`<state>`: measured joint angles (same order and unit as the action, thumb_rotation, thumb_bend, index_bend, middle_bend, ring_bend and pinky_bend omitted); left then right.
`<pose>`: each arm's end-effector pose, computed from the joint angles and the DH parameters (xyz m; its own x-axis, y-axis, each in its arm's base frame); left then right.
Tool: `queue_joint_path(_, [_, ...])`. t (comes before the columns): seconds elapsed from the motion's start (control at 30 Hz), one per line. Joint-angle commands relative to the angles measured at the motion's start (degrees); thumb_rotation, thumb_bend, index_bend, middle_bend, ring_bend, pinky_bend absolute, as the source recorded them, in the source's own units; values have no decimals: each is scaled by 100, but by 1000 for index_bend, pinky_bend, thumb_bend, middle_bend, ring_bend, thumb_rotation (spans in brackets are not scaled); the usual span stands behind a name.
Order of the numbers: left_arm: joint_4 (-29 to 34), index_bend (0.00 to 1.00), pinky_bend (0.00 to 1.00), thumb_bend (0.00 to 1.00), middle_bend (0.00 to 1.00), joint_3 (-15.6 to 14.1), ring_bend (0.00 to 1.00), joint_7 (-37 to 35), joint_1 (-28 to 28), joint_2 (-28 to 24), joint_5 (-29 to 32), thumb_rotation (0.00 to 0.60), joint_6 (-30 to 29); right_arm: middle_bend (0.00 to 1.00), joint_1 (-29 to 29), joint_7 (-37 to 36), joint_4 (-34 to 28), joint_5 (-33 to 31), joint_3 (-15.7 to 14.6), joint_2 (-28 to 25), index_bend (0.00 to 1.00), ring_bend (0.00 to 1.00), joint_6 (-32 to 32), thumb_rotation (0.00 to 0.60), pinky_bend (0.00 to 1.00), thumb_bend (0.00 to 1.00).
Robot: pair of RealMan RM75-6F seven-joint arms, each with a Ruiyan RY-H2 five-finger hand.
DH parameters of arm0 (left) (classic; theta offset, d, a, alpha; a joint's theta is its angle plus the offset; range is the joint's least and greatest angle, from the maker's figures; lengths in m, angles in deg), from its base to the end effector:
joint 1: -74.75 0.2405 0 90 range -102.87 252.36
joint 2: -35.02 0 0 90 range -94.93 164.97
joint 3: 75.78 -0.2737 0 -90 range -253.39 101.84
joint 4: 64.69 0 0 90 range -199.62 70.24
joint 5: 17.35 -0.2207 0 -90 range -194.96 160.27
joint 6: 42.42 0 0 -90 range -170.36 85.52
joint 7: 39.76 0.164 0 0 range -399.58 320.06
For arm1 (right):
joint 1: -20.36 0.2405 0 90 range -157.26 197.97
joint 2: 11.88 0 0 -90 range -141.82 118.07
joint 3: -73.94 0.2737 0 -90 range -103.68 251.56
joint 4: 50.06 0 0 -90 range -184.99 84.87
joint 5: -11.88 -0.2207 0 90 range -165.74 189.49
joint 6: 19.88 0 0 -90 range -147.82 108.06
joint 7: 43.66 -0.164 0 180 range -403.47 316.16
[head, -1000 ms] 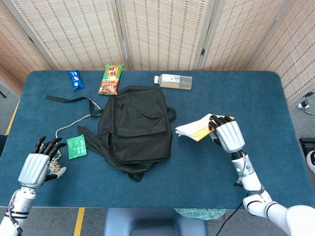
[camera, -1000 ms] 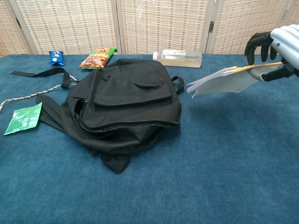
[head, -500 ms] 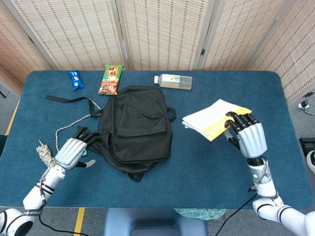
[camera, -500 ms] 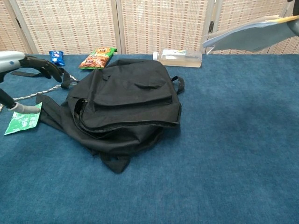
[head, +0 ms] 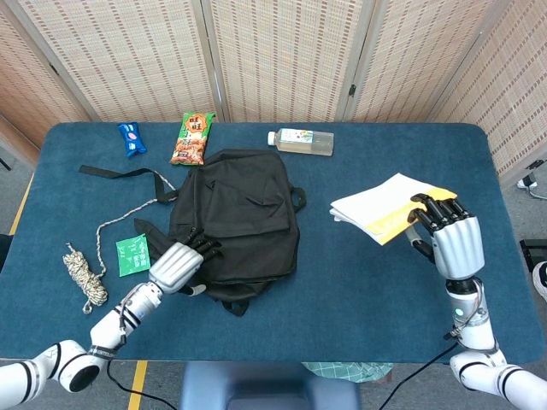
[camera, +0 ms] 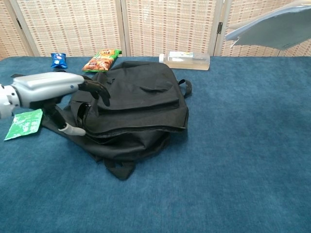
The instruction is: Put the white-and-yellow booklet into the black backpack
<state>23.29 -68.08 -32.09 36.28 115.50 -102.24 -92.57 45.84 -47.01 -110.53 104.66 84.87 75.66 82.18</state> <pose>-0.1640 0.3447 -0.0117 0.5222 0.2711 0.8086 0.7606 -0.5769 -0.2978 -0.2476 -0.3271 0.1234 0.2535 0.5298 0.8093 -0.8006 -0.3547 0.4829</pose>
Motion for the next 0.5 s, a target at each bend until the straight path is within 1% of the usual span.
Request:
queue_joint_path(0.03, [-228, 327, 93, 267, 219, -7, 246, 216, -136, 297, 152, 600, 71, 444, -33, -40, 15, -21, -3, 2, 644, 570, -28, 600, 536, 540])
queue_joint_path(0.13, [-448, 341, 94, 273, 219, 32, 245, 354, -193, 552, 307, 600, 38, 444, -73, -70, 61, -15, -23, 12, 644, 569, -37, 600, 537, 539])
queue_joint_path(0.33, [-567, 371, 99, 274, 219, 71, 245, 510, -263, 712, 681, 600, 106, 444, -138, -162, 99, -28, -16, 11, 646, 567, -34, 600, 536, 539])
queue_joint_path(0.4, [-586, 380, 102, 295, 224, 103, 245, 464, -273, 749, 838, 600, 135, 444, -150, -191, 113, -26, -13, 12, 646, 564, -38, 600, 536, 539])
queue_joint_path(0.5, [-588, 402, 103, 357, 234, 144, 245, 364, -286, 776, 1014, 600, 163, 444, -166, -229, 131, -28, -4, 20, 647, 562, -38, 600, 536, 539])
